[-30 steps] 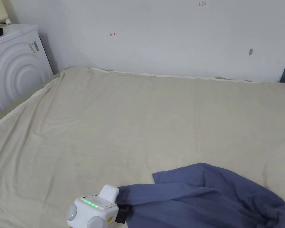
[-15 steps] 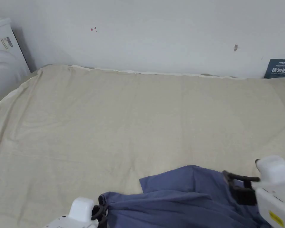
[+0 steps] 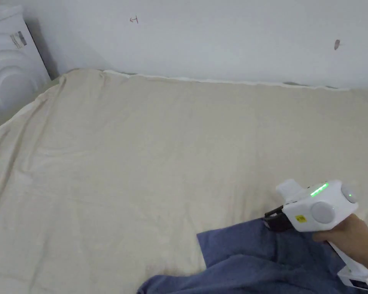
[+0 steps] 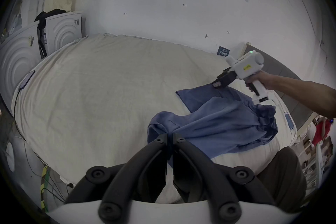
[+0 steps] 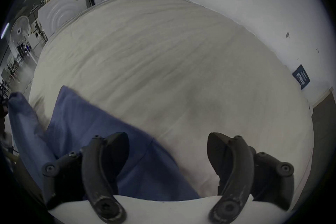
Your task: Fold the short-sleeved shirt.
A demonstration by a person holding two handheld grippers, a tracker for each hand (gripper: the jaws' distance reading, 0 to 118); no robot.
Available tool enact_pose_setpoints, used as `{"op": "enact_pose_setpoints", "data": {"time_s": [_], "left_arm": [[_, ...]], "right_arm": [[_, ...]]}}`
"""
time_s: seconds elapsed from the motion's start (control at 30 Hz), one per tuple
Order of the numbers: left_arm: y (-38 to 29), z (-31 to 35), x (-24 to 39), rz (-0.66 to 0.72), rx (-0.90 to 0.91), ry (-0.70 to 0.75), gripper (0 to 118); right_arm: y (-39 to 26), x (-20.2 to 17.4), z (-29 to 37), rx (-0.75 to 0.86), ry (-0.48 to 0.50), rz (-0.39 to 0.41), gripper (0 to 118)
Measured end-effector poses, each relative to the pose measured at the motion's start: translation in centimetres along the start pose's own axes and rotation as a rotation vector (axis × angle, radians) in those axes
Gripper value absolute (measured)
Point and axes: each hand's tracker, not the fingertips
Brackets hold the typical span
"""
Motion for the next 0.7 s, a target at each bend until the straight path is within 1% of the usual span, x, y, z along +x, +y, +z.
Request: {"op": "enact_pose_setpoints", "data": {"time_s": [0.03, 0.07, 0.1, 0.13, 0.17, 0.2, 0.23, 0.27, 0.3, 0.33, 0.4, 0.47, 0.5, 0.53, 0.57, 0.6, 0.63, 0.7], "left_arm": [[-0.1, 0.1, 0.1, 0.005, 0.009, -0.001, 4], [-0.1, 0.1, 0.2, 0.008, 0.011, -0.002, 4], [-0.1, 0.0, 0.2, 0.006, 0.010, -0.004, 4], [-0.2, 0.0, 0.5, -0.002, 0.013, 0.008, 4], [-0.2, -0.1, 0.6, -0.005, 0.014, 0.018, 4], [-0.2, -0.1, 0.7, -0.003, 0.012, 0.019, 4], [-0.2, -0.1, 0.7, 0.008, 0.012, 0.020, 4], [-0.2, -0.2, 0.7, 0.026, 0.015, 0.024, 4], [-0.2, -0.3, 0.7, 0.039, 0.014, 0.019, 4], [-0.2, -0.3, 0.8, 0.044, 0.018, 0.020, 4], [-0.1, -0.1, 1.1, 0.051, 0.029, 0.027, 4], [0.1, 0.2, 1.3, 0.058, 0.056, 0.036, 4], [0.3, 0.4, 1.3, 0.066, 0.068, 0.036, 4], [0.6, 0.4, 1.3, 0.069, 0.078, 0.029, 4], [1.1, 0.4, 1.4, 0.073, 0.094, 0.033, 4], [1.5, 0.6, 1.5, 0.083, 0.116, 0.043, 4], [2.1, 0.8, 1.6, 0.105, 0.146, 0.042, 4], [3.8, 1.4, 2.0, 0.112, 0.208, 0.037, 4]], "right_arm": [[-0.1, -0.1, -0.7, -0.014, -0.004, 0.000, 86], [-0.4, -0.2, -1.4, -0.074, 0.011, -0.002, 80], [-0.9, -0.8, -1.4, -0.075, 0.033, -0.007, 75], [-1.4, -1.2, -0.7, -0.002, -0.011, -0.016, 73], [-1.6, -1.3, -0.3, -0.003, 0.011, -0.034, 63], [-1.9, -1.6, 0.2, 0.012, 0.049, -0.061, 36], [-2.5, -2.4, 0.9, 0.027, 0.041, -0.032, 0], [-3.2, -3.7, 1.4, 0.025, -0.051, 0.049, 0], [-3.7, -4.5, 1.7, 0.004, -0.075, 0.103, 0], [-4.3, -4.9, 2.3, -0.003, -0.065, 0.116, 0], [-5.7, -5.5, 4.4, 0.039, -0.067, 0.067, 0], [-7.3, -5.4, 8.7, 0.198, -0.181, -0.053, 0], [-8.1, -5.1, 10.7, 0.251, -0.207, -0.098, 0], [-9.2, -5.0, 13.3, 0.335, -0.254, -0.141, 0], [-10.5, -4.8, 16.3, 0.405, -0.278, -0.190, 0], [-11.4, -4.7, 18.4, 0.443, -0.317, -0.223, 0], [-12.3, -4.3, 21.4, 0.499, -0.390, -0.255, 0], [-13.8, -3.7, 27.2, 0.590, -0.443, -0.289, 0]]}}
